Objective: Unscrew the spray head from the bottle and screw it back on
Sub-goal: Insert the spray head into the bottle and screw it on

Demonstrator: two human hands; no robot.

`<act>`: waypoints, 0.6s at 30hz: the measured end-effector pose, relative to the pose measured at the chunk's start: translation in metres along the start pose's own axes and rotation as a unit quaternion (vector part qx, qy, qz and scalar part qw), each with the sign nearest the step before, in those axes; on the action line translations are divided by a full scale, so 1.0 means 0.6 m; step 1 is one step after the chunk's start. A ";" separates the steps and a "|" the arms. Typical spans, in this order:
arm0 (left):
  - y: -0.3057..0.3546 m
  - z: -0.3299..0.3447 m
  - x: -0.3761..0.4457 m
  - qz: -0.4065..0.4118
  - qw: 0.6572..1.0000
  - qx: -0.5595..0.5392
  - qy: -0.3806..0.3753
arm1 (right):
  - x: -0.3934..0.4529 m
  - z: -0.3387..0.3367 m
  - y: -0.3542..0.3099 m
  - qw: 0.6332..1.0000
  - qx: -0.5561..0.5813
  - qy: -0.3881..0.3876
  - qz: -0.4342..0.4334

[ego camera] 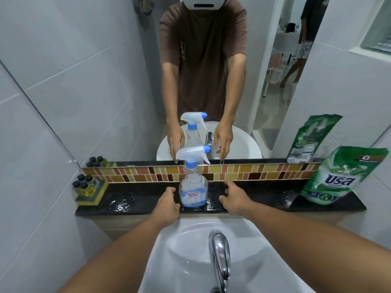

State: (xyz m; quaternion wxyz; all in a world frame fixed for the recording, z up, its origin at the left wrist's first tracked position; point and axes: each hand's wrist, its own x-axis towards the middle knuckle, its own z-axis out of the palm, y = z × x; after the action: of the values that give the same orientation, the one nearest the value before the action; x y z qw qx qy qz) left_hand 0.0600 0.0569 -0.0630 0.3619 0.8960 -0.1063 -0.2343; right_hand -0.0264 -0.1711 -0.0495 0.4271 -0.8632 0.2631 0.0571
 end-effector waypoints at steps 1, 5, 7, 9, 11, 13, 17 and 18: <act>0.002 0.001 0.001 -0.002 1.000 0.000 0.000 | 0.001 0.006 -0.004 1.000 0.011 -0.013 0.002; 0.009 0.010 0.005 0.002 1.000 -0.027 0.004 | 0.005 0.030 -0.022 0.998 0.013 -0.065 -0.007; 0.010 0.014 0.005 0.007 0.998 -0.055 0.005 | 0.005 0.040 -0.028 0.995 0.028 -0.091 -0.017; 0.011 0.016 0.004 0.012 0.996 -0.085 0.005 | 0.004 0.053 -0.032 0.994 0.046 -0.092 -0.047; 0.011 0.016 -0.001 0.020 0.993 -0.113 0.003 | 0.003 0.064 -0.035 0.993 0.063 -0.066 -0.075; 0.003 0.012 -0.005 0.024 0.991 -0.135 0.007 | -0.002 0.074 -0.042 0.992 0.074 -0.042 -0.090; -0.024 -0.023 -0.006 0.039 0.985 -0.168 0.015 | -0.013 0.099 -0.064 0.984 0.123 -0.048 -0.117; -0.030 -0.037 -0.006 0.040 0.983 -0.177 0.015 | -0.015 0.109 -0.074 0.982 0.139 -0.055 -0.119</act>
State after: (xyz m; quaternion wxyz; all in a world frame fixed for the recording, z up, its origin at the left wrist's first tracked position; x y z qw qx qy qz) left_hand 0.0684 0.0844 -0.0606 0.5255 0.8163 -0.0936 -0.2208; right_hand -0.0036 -0.0953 -0.0563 0.5605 -0.8160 0.1406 0.0161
